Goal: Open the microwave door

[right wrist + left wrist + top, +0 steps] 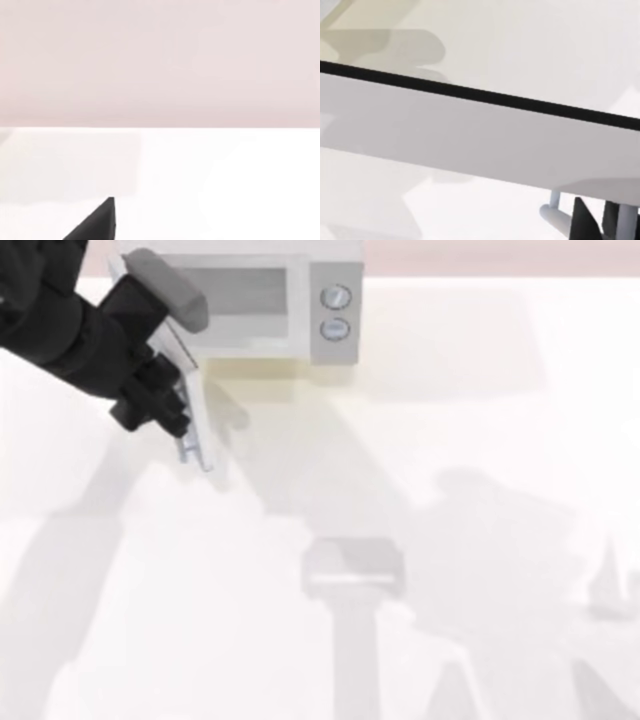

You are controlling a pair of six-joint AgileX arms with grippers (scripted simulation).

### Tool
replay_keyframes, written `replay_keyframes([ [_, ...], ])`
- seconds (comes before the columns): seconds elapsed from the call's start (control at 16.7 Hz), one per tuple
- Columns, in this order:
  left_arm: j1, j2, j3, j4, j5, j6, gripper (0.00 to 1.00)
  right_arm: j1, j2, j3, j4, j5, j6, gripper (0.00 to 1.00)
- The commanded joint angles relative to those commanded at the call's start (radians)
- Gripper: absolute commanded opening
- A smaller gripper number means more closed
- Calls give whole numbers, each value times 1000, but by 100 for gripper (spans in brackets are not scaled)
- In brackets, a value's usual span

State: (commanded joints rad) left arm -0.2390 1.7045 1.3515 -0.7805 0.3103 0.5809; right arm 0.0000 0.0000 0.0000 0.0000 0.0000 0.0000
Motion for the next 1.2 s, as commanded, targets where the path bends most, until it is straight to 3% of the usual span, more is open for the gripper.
replay_keyframes([
  [0.18,2,3,-1,-5,8,15,0,0,0,0,0,0,0,100],
  [0.66,83,5,13,-83,85,212,0,0,0,0,0,0,0,100],
  [1.2,89,5,14,-88,90,226,0,0,0,0,0,0,0,100],
])
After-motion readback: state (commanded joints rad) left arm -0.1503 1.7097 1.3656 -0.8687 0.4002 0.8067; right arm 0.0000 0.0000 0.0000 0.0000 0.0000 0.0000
